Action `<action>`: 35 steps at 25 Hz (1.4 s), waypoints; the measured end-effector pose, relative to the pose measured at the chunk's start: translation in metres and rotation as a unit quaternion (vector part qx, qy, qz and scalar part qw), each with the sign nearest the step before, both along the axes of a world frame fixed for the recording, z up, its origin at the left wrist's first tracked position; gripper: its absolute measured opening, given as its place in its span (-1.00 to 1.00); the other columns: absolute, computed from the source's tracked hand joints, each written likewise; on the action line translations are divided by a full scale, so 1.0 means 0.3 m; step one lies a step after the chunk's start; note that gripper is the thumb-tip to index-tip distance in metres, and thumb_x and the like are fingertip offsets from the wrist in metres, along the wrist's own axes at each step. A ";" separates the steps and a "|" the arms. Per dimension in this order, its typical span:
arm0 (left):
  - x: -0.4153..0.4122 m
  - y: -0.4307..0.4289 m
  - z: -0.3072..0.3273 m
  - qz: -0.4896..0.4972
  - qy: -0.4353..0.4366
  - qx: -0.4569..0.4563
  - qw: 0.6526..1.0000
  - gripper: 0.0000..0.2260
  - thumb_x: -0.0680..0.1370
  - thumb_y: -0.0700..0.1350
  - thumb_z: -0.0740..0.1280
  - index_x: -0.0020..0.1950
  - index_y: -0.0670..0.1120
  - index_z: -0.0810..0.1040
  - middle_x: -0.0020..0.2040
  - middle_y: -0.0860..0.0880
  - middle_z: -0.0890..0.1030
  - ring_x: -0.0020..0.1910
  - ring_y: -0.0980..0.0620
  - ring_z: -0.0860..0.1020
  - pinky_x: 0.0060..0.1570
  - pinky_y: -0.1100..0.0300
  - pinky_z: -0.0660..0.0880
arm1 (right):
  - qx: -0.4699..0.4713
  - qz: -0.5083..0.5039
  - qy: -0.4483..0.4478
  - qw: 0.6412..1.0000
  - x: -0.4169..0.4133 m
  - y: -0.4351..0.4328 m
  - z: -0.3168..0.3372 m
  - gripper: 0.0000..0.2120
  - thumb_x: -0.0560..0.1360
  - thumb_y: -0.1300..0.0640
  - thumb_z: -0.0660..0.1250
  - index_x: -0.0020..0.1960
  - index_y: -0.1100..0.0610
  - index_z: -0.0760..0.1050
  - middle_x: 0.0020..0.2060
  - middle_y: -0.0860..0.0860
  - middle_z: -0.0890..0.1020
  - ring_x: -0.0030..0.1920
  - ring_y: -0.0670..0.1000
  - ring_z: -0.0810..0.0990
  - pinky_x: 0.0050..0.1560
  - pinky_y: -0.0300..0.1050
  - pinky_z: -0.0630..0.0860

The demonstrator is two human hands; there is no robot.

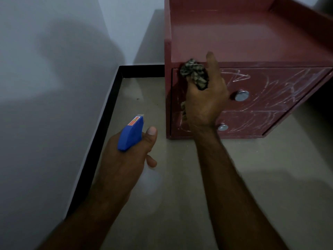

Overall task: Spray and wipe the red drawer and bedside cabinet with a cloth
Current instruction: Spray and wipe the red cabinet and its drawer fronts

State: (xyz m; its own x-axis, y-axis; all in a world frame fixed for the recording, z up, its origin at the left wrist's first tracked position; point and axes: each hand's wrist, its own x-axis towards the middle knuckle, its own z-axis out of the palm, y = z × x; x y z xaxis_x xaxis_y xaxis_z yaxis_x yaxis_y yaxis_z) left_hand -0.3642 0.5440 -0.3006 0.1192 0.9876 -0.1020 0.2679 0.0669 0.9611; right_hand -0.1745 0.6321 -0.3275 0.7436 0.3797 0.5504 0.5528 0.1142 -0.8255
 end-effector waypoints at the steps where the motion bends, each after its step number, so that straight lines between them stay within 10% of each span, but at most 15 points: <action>1: -0.001 0.001 0.000 0.003 -0.001 0.001 1.000 -0.75 0.38 0.29 0.30 -0.09 0.17 0.45 -0.26 -0.09 0.67 -0.29 -0.04 0.68 -0.20 0.21 0.44 | 0.007 -0.016 0.012 1.000 0.010 0.001 0.002 -0.41 0.47 0.21 0.47 0.48 -0.06 0.52 -0.05 0.06 0.65 -0.12 -0.07 0.56 -0.08 0.03 0.66; 6: -0.008 -0.001 0.008 0.002 -0.003 0.008 1.000 -0.74 0.38 0.29 0.31 -0.09 0.16 0.47 -0.28 -0.11 0.66 -0.31 -0.05 0.69 -0.15 0.15 0.48 | -0.013 0.013 -0.065 0.998 -0.062 0.011 0.009 -0.46 0.47 0.24 0.47 0.42 -0.02 0.58 -0.15 -0.02 0.55 -0.18 -0.01 0.53 -0.25 -0.25 0.46; 14: -0.013 -0.003 0.005 0.007 0.008 0.004 1.000 -0.78 0.39 0.28 0.31 -0.14 0.18 0.43 -0.27 -0.10 0.67 -0.32 0.05 0.68 -0.20 0.23 0.42 | -0.011 0.037 -0.137 0.990 -0.056 0.027 -0.020 -0.49 0.42 0.29 0.43 0.37 0.13 0.60 0.06 -0.05 0.72 -0.01 0.06 0.56 -0.08 -0.19 0.44; 35: -0.020 -0.008 -0.009 0.001 -0.012 0.001 1.000 -0.78 0.40 0.25 0.33 -0.06 0.21 0.44 -0.17 -0.05 0.66 -0.34 0.02 0.68 -0.18 0.23 0.43 | -0.034 0.058 -0.025 0.997 -0.093 0.036 -0.080 -0.36 0.46 0.21 0.53 0.50 0.14 0.46 0.16 0.00 0.70 0.09 0.09 0.62 0.10 -0.02 0.57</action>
State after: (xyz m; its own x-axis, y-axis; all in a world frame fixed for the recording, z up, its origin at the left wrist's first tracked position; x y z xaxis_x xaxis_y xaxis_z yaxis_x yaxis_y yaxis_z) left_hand -0.3702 0.5417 -0.3034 0.1188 0.9882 -0.0967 0.2449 0.0652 0.9674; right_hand -0.2025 0.6429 -0.3514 0.6643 0.5000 0.5556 0.5799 0.1242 -0.8052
